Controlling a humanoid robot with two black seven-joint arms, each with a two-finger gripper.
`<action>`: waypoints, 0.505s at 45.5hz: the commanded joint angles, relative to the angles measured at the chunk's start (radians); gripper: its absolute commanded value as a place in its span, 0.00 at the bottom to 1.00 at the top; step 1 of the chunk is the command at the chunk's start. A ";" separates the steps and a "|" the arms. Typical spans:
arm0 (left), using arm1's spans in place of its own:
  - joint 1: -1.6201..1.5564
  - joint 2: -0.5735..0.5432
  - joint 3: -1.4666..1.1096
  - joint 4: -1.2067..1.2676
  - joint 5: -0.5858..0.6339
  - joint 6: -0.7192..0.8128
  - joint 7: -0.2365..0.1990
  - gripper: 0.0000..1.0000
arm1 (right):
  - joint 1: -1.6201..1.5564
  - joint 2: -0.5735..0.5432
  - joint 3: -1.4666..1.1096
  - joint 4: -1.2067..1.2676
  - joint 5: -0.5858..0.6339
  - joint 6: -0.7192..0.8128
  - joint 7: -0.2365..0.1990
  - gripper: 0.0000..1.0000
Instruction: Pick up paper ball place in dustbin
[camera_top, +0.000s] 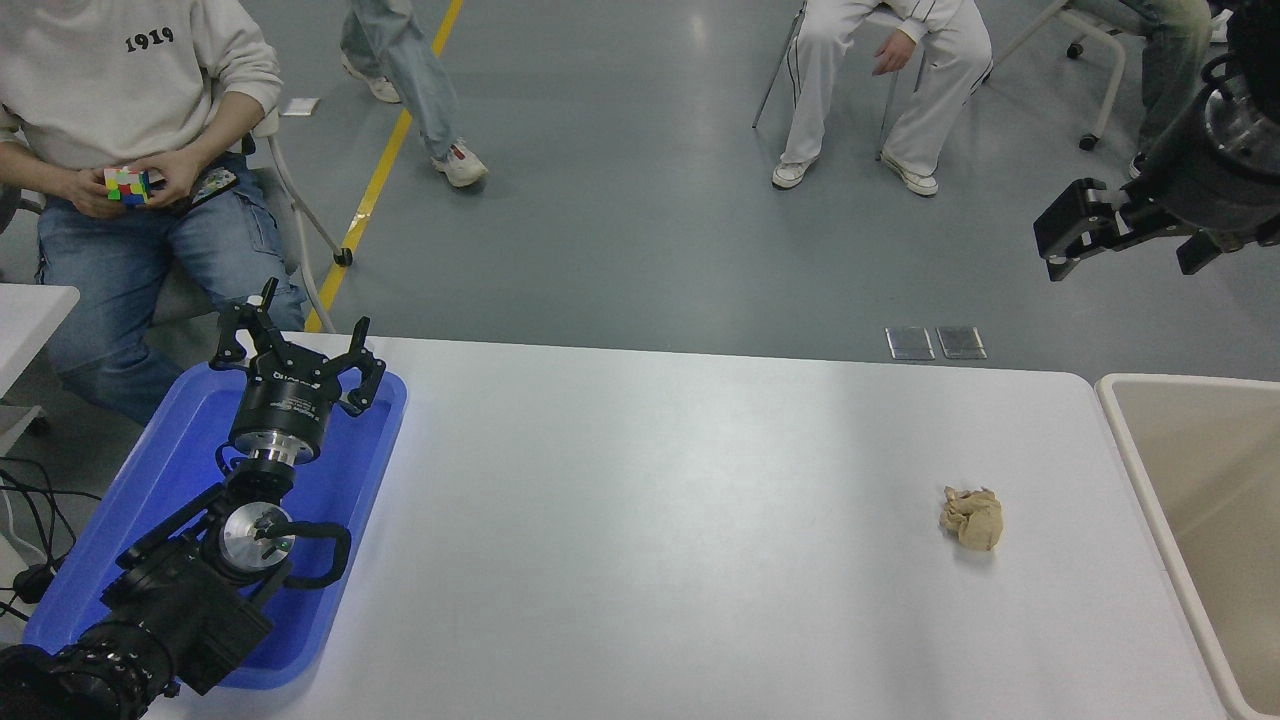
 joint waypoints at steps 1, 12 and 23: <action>0.000 -0.001 -0.001 0.000 0.000 0.000 0.000 1.00 | -0.016 0.001 0.024 -0.005 0.000 0.000 0.000 1.00; 0.000 0.001 -0.001 0.000 0.000 0.000 0.000 1.00 | -0.116 0.024 0.084 -0.009 0.002 0.000 0.000 1.00; 0.000 0.001 0.001 0.000 0.000 0.000 0.000 1.00 | -0.239 0.030 0.154 -0.014 0.003 0.000 0.000 1.00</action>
